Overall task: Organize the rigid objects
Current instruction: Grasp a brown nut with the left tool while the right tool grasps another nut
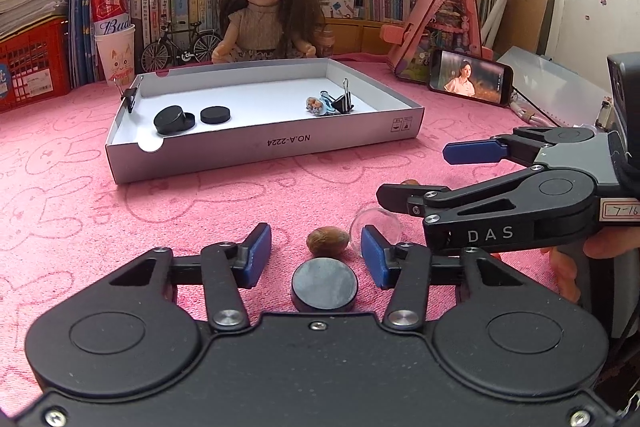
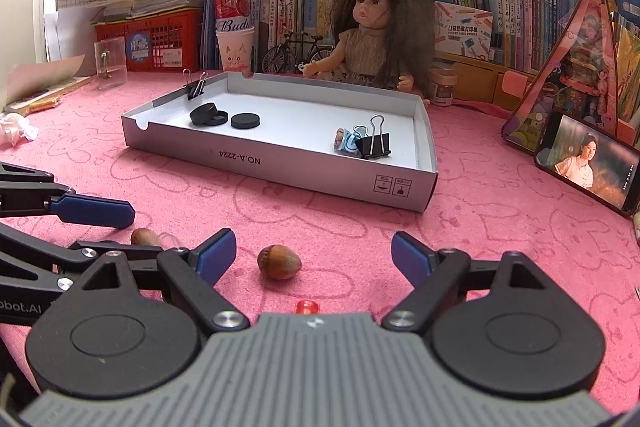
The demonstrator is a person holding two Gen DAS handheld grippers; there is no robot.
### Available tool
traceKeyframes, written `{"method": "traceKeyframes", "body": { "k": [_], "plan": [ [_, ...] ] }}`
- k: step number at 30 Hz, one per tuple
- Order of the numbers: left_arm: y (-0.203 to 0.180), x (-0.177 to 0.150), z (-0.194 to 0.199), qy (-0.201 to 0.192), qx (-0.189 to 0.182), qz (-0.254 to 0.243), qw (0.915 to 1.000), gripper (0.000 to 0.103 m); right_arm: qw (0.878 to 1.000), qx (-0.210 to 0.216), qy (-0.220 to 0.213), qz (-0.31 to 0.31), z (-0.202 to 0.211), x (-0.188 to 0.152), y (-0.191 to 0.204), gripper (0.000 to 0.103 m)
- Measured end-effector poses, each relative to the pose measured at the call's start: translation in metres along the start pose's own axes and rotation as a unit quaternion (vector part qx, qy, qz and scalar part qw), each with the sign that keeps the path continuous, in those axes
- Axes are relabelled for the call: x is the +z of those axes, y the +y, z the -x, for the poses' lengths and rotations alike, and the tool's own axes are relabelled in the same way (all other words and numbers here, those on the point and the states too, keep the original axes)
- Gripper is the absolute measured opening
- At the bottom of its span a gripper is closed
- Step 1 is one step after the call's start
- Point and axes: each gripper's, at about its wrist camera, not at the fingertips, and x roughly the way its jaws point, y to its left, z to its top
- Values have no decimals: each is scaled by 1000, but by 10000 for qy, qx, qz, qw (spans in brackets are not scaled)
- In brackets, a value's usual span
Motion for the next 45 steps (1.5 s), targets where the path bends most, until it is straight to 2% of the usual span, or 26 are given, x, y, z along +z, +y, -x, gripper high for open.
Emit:
{"method": "traceKeyframes", "body": {
  "k": [16, 19, 23, 29, 37, 45],
  "plan": [
    [5, -4, 12, -35, 145, 89, 9998, 40, 9999, 29, 63, 77, 1, 0, 2, 91],
    [0, -3, 11, -76, 93, 53, 9999, 38, 9999, 93, 99, 23, 3, -1, 1, 91],
    [-7, -1, 5, -75, 73, 13, 9999, 29, 10000, 29, 76, 8, 5, -3, 3, 90],
    [-9, -1, 3, -75, 125, 21, 9999, 26, 9998, 81, 160, -26, 3, -4, 2, 90],
    [-10, -3, 4, -106, 135, -24, 9999, 22, 9995, 265, 150, -22, 4, -7, 5, 79],
    [-11, -2, 3, -87, 155, -1, 9998, 21, 9993, 379, 78, 14, 7, -8, 9, 59]
  ]
}}
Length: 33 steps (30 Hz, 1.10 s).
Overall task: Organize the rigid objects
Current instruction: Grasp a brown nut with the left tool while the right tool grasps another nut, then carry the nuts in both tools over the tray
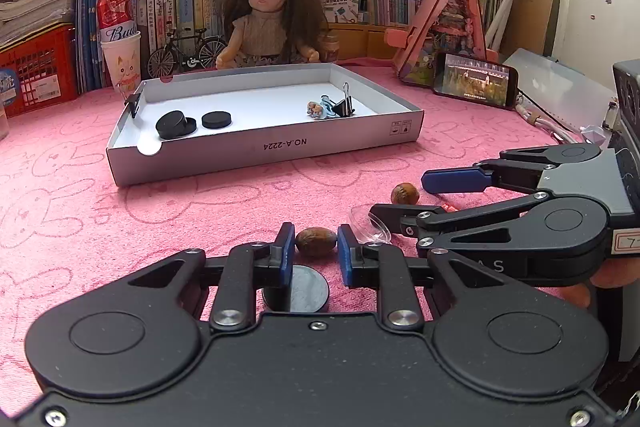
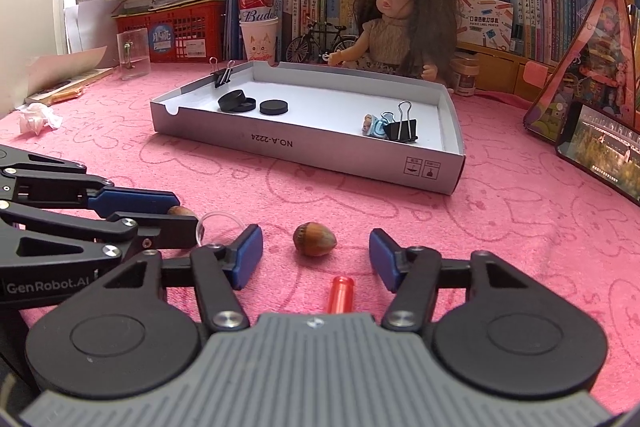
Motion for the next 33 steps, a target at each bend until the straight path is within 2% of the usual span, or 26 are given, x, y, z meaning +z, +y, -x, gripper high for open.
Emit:
{"method": "traceKeyframes", "body": {
  "k": [4, 6, 8, 24, 33],
  "plan": [
    [2, 2, -2, 9, -3, 65, 10000, 21, 10000, 30, -45, -7, 0, 1, 3, 44],
    [2, 2, -2, 7, 1, 88, 10000, 21, 10000, 13, -56, -15, 0, 2, 5, 33],
    [2, 3, -2, -17, 27, 90, 10000, 21, 10000, 1, -60, -25, -1, 2, 6, 28],
    [8, 9, -2, -105, 127, 180, 9997, 21, 9998, -76, -158, -121, 3, 7, 5, 28],
    [19, 19, 0, -202, 259, 338, 9989, 21, 9988, -251, -282, -328, 7, 15, -11, 28]
  ]
}}
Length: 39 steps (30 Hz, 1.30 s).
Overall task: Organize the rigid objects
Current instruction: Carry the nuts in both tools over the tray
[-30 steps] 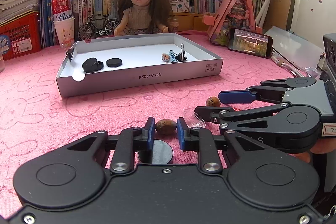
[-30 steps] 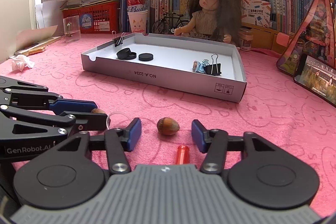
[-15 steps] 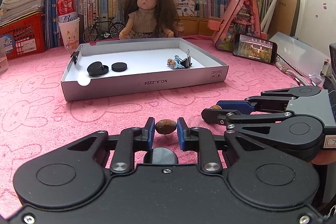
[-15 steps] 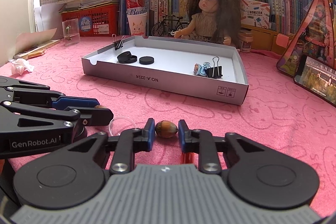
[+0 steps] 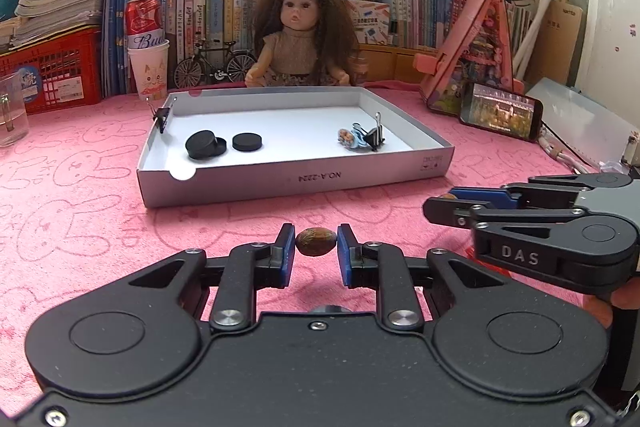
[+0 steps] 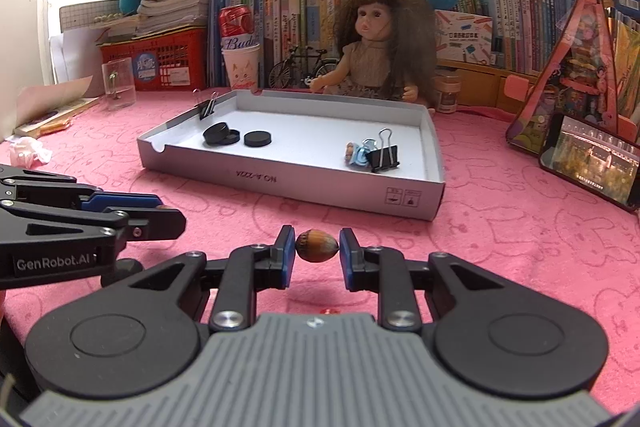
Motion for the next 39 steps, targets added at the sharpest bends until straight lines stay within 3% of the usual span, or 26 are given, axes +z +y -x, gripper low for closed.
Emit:
{"method": "traceKeyframes", "body": {
  "k": [15, 39],
  "plan": [
    [16, 25, -8, -174, 137, 242, 9995, 21, 9992, -136, -109, -362, -5, 15, -14, 28],
    [25, 67, -54, -309, 242, 477, 9981, 21, 9957, 74, -151, -916, -46, 50, -14, 28]
  ]
}}
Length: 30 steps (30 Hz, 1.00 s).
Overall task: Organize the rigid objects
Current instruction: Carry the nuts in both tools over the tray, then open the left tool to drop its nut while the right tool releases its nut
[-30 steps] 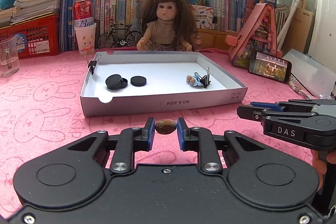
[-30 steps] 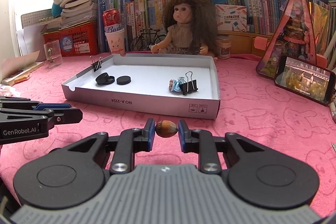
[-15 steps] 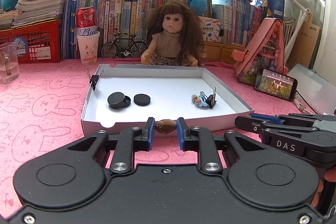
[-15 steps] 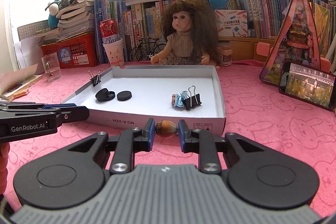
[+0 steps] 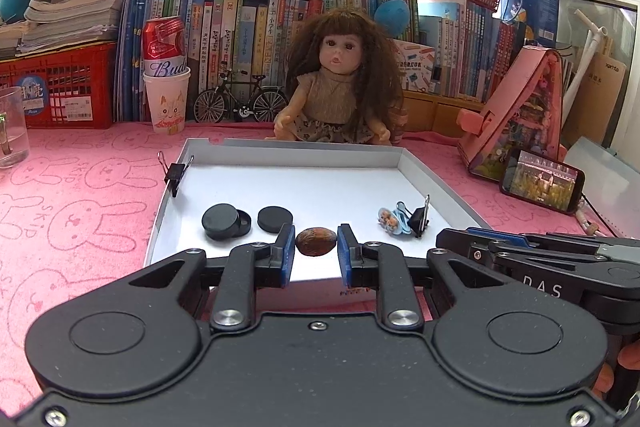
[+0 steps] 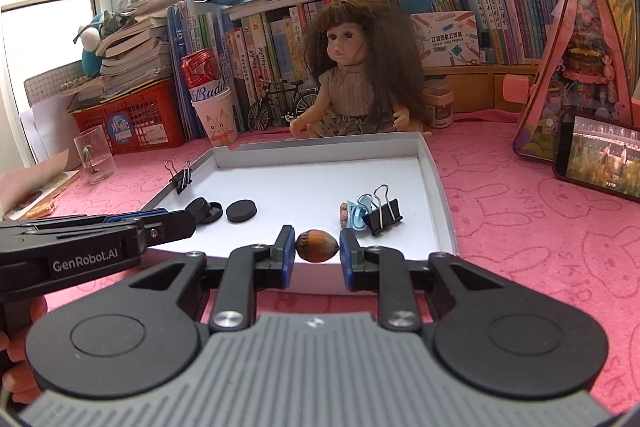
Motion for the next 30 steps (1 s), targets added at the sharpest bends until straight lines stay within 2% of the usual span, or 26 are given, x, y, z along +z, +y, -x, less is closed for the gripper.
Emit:
{"method": "traceKeyframes", "body": {
  "k": [15, 20, 30],
  "plan": [
    [13, 15, -63, 435, -145, 506, 9977, 21, 9935, 189, 549, -977, -51, 22, -22, 28],
    [12, 23, -85, 578, -95, 478, 9971, 21, 9882, 261, 774, -1299, -69, 34, -32, 28],
    [15, 27, -111, 874, 26, 394, 9954, 21, 9841, 155, 1095, -1387, -95, 38, -32, 28]
  ]
}}
